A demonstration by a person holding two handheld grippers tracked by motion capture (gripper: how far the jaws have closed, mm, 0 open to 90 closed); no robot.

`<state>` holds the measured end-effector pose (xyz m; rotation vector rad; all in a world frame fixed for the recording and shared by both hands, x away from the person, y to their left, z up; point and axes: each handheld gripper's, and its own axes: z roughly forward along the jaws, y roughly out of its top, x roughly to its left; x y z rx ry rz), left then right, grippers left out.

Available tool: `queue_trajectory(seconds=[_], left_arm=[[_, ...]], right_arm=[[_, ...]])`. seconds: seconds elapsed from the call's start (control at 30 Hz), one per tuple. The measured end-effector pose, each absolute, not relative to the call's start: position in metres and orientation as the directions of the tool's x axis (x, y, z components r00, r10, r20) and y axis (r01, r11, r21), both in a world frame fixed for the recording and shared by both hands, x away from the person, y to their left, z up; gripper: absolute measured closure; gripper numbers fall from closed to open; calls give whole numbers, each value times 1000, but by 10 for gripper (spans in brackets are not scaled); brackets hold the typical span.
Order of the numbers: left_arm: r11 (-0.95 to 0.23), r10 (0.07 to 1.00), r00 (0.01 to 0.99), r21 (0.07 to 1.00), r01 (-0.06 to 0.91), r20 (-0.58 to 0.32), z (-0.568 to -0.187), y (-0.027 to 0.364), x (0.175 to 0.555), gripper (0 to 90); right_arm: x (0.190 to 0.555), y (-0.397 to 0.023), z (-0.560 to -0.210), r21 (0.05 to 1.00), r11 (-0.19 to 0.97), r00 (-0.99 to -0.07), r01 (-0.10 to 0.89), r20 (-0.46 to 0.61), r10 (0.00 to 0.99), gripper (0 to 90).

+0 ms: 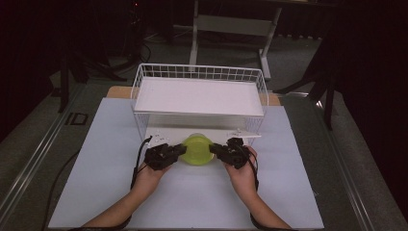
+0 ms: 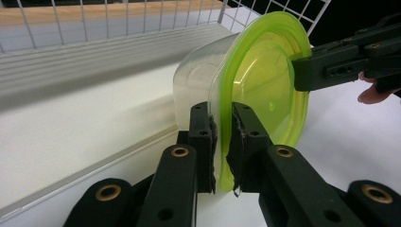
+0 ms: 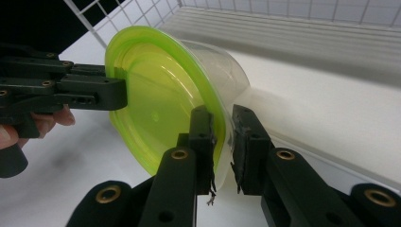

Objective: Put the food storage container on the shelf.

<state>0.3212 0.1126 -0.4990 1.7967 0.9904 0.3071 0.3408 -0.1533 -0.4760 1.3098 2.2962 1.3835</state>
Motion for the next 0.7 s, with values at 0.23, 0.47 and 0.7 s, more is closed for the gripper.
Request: queue_trajectory(seconds=[0.23, 0.47, 0.7], left_arm=[[-146, 758, 612, 856, 497, -226, -506, 111, 334, 806], [-139, 750, 612, 845, 516, -250, -514, 115, 345, 804], [-151, 750, 621, 857, 494, -226, -508, 113, 349, 794]], right_arm=[[352, -150, -481, 771, 196, -590, 606, 271, 761, 794], [361, -145, -487, 758, 211, -585, 618, 263, 767, 796], [368, -146, -484, 769, 189, -576, 611, 268, 772, 791]])
